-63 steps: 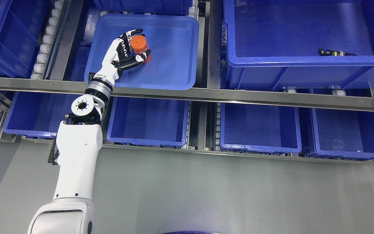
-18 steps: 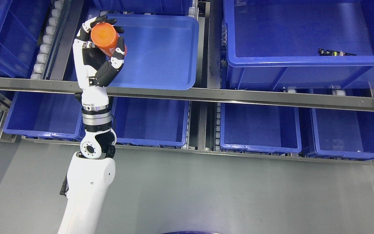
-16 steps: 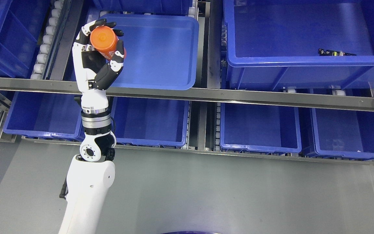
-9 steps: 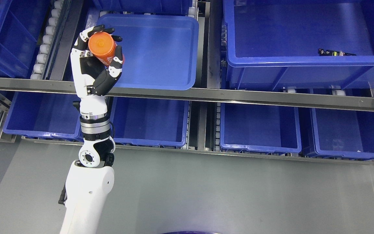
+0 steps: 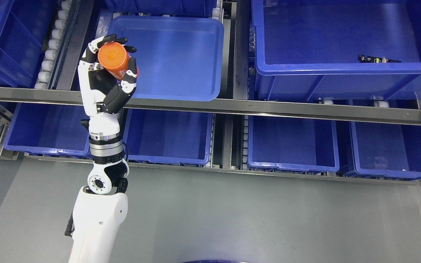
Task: Grab orange capacitor from left shelf to right desk
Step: 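Lower the held capacitor down past the shelf edge toward the robot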
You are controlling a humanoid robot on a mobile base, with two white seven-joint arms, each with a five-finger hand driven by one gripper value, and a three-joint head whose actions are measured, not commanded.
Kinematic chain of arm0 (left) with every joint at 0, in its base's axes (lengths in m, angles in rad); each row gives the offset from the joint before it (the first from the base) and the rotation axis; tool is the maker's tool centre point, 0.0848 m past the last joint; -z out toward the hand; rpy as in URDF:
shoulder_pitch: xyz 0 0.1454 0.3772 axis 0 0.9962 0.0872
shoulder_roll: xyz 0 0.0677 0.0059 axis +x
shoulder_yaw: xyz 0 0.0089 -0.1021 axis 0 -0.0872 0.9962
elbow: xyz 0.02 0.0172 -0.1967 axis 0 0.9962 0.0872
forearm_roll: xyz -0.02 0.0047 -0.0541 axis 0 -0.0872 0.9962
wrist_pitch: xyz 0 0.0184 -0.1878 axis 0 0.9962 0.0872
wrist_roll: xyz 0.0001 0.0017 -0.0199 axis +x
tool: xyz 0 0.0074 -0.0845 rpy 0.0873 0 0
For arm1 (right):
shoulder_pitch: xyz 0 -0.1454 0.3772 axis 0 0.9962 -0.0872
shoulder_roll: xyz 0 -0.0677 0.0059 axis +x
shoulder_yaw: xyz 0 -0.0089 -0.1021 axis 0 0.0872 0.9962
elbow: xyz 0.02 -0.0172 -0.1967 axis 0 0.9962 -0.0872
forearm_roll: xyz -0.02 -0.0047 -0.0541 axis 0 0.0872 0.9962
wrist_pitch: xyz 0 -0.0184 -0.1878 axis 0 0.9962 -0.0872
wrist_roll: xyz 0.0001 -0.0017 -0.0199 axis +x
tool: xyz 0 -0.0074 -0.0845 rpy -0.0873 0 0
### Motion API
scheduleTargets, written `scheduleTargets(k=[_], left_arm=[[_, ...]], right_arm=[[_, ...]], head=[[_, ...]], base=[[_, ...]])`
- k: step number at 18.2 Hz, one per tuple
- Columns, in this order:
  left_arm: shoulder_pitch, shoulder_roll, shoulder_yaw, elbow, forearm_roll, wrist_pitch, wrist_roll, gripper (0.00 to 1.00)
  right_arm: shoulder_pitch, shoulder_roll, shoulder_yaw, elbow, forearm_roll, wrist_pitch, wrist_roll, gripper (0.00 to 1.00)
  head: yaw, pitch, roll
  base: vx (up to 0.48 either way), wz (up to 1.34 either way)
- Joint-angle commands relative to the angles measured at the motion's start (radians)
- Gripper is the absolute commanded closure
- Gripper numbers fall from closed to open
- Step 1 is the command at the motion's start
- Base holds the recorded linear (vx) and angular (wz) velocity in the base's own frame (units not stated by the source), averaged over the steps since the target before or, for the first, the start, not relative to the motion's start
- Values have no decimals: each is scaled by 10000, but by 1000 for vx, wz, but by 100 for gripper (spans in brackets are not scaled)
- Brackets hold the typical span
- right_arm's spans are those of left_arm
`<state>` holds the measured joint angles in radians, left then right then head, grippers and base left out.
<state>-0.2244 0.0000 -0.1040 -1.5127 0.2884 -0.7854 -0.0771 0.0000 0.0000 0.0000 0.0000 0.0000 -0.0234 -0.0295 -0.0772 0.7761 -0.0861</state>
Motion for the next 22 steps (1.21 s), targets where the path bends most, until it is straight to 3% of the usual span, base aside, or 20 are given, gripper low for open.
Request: scheduleTargets(k=[1, 7, 11, 17, 22], left_arm=[[632, 174, -19, -823, 0, 0, -26, 99], [1415, 551, -524, -1362, -15, 0, -57, 99], [2151, 552, -969, -1440, -15, 0, -762, 99], [2336, 537, -1583, -1440, -46, 0, -778, 99], [3486, 521, -2287, -1486, -46, 0, -839, 99]], right_arm=[[200, -175, -123, -175, 30, 4, 4, 0], [200, -175, -123, -175, 30, 4, 4, 0], [200, -175, -123, -175, 30, 4, 4, 0], [200, -175, -123, -175, 30, -11, 4, 0], [200, -175, -123, -175, 30, 4, 4, 0]], head=[[0, 0, 0], [0, 0, 0], [0, 0, 0], [0, 0, 0], [0, 0, 0]], base=[[0, 0], [0, 0], [-3, 0], [-8, 0], [-12, -7]])
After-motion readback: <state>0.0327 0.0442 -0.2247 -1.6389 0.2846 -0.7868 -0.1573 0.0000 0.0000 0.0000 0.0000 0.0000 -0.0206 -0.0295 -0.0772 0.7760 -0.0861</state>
